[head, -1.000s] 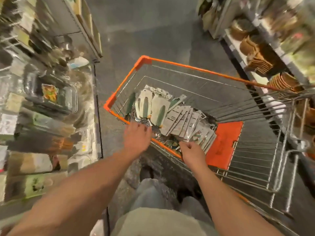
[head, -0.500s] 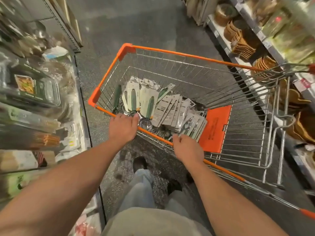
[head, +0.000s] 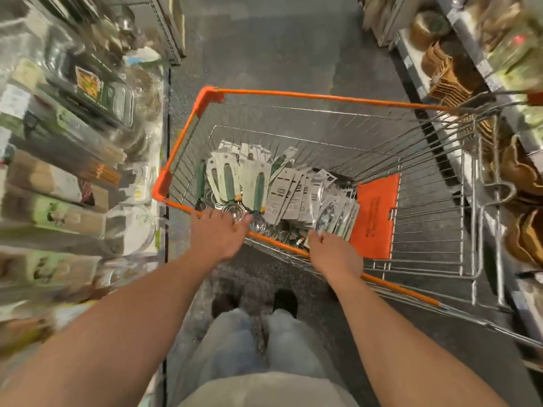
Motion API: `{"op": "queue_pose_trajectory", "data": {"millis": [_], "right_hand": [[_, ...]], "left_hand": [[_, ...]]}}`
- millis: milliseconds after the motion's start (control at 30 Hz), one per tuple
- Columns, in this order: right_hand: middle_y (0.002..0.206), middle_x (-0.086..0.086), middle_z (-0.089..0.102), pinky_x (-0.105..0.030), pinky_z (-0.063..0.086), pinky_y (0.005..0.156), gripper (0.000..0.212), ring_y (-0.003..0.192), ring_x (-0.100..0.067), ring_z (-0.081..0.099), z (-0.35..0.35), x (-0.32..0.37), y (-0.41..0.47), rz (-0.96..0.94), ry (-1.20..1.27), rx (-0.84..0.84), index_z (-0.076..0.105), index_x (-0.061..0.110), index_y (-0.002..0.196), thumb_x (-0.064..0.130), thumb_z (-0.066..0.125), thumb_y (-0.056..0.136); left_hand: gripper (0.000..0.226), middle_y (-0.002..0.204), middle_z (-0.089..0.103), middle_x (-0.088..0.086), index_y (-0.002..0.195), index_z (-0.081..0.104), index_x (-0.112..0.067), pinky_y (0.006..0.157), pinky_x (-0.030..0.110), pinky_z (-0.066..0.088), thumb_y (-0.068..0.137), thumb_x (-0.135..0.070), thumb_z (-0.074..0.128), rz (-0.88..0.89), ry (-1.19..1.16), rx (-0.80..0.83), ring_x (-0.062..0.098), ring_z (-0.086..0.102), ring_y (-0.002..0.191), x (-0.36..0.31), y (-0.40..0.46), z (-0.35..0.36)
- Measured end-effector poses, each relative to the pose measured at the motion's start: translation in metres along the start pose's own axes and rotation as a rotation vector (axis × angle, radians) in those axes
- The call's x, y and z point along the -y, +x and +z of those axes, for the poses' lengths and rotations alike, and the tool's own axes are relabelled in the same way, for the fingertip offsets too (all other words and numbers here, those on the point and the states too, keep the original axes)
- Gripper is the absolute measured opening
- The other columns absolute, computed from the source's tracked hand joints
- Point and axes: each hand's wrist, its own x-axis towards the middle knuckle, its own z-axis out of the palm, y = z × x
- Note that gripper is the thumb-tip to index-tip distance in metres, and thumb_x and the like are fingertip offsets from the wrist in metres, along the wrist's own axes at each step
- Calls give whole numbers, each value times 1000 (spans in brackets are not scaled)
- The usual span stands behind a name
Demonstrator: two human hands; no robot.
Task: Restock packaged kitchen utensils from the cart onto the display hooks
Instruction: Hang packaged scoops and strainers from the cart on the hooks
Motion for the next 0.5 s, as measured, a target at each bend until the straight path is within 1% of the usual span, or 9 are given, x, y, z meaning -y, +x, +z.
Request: {"op": "queue_pose_trajectory", "data": {"millis": [33,67,133,167,233,300,367,433,500], "right_hand": [[90,1,61,-35,46,68,61,83,-22,58,2,-8,-6,17,-11,13,65,20,110,62,20,106],[91,1,62,-35,47,69,62,84,-23,59,4,-16,-12,24,-24,21,65,20,109,63,20,106],[87,0,65,-37,55,74,66,82,-22,63,12,-31,-28,20,-74,13,66,20,98,65,18,104],[84,0,65,-38,57,75,66,79,-21,64,18,-38,-38,14,-93,2,65,21,93,66,18,104],[82,0,65,-38,57,74,64,78,-21,64,26,-51,-52,-9,-124,-30,62,22,89,68,19,103],[80,0,63,-35,52,70,61,78,-23,63,33,-64,-70,-39,-161,-65,61,22,89,65,20,105],[82,-1,64,-35,47,68,63,79,-24,62,39,-78,-88,-60,-188,-99,65,21,93,64,20,105],[81,-1,65,-35,47,67,67,76,-23,62,47,-92,-103,-77,-219,-121,67,21,95,66,19,104],[80,-2,66,-35,50,68,71,75,-24,64,56,-107,-116,-96,-249,-119,68,21,95,69,15,102]], "left_hand": [[95,141,59,18,131,65,-19,118,62,23,96,-72,-5,-5,3,15,37,48,136,-4,-13,6],[95,144,58,18,133,65,-22,119,64,21,96,-73,-7,-10,-6,39,37,47,137,-8,-24,12],[98,150,53,18,138,63,-26,121,68,11,94,-74,-11,-31,-44,79,39,41,143,-15,-52,23],[98,152,51,18,139,62,-27,122,68,7,93,-73,-12,-44,-70,93,39,39,145,-18,-67,28],[94,155,47,18,141,59,-29,122,68,1,94,-72,-10,-65,-120,112,39,35,148,-26,-94,36],[87,154,47,18,144,56,-30,121,68,0,98,-69,-7,-66,-140,104,39,36,147,-34,-124,45],[82,149,52,16,140,58,-27,121,70,3,101,-65,-3,-60,-154,98,38,41,143,-39,-154,57],[77,145,54,15,136,60,-23,120,69,4,103,-62,1,-52,-194,94,36,43,141,-44,-180,73],[77,146,54,14,136,60,-22,121,69,3,104,-62,3,-36,-262,84,35,41,142,-48,-207,89]]}}
